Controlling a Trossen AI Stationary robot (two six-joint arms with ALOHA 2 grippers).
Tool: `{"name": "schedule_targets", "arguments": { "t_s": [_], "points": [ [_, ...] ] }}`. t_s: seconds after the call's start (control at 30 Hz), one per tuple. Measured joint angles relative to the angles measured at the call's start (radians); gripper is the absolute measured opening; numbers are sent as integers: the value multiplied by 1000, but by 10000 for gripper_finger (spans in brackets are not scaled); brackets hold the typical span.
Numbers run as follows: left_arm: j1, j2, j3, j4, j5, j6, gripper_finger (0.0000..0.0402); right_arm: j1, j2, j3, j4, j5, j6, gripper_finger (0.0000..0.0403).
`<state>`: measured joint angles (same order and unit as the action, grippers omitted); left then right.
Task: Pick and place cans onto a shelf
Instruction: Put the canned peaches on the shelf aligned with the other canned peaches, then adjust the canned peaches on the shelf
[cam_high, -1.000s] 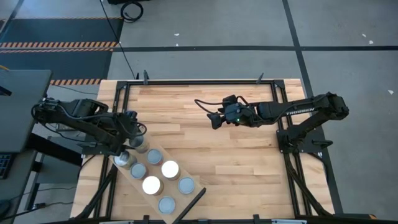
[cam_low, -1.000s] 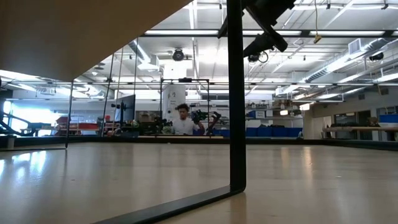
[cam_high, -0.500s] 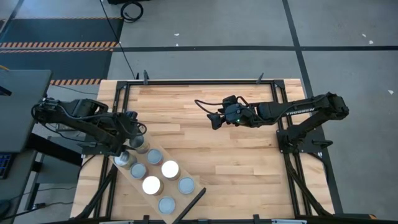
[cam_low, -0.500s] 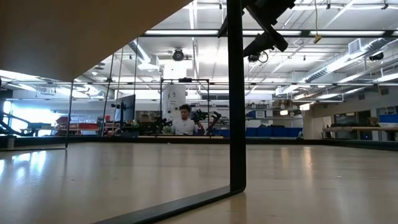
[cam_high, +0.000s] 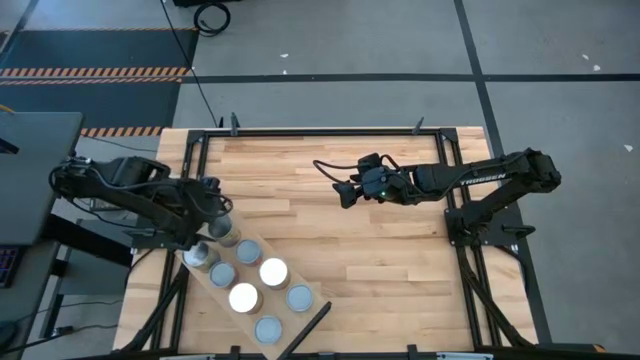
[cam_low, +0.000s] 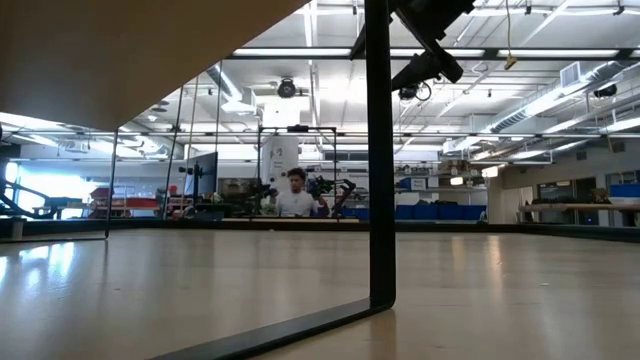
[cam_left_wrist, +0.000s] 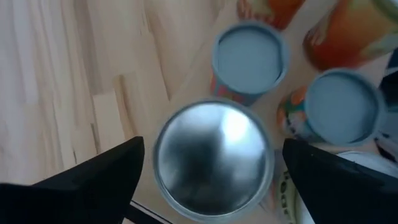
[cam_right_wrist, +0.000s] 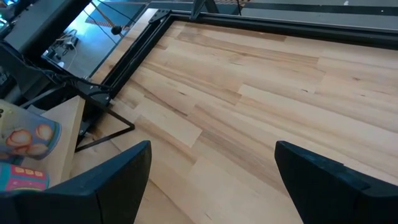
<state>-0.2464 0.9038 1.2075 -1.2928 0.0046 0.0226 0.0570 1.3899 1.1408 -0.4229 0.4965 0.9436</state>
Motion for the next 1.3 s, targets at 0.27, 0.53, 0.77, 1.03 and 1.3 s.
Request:
{"name": "schedule_targets", "arguments": {
  "t_s": [0.27, 0.53, 0.77, 1.03, 1.3],
  "points": [
    [-5, -3, 137, -90, 80, -63, 389, 0, 0, 0, 0, 0, 0, 348],
    [-144, -7, 70, -149, 75, -153, 389, 0, 0, 0, -1, 0, 8, 348],
    [-268, 3, 55, -151, -90, -223, 389, 0, 0, 0, -1, 0, 24, 348],
    [-374, 43, 56, -149, -208, -231, 389, 0, 0, 0, 0, 0, 34, 348],
    [-474, 56, 58, -175, -305, -282, 389, 1, 0, 0, 0, 0, 35, 348]
  ]
}}
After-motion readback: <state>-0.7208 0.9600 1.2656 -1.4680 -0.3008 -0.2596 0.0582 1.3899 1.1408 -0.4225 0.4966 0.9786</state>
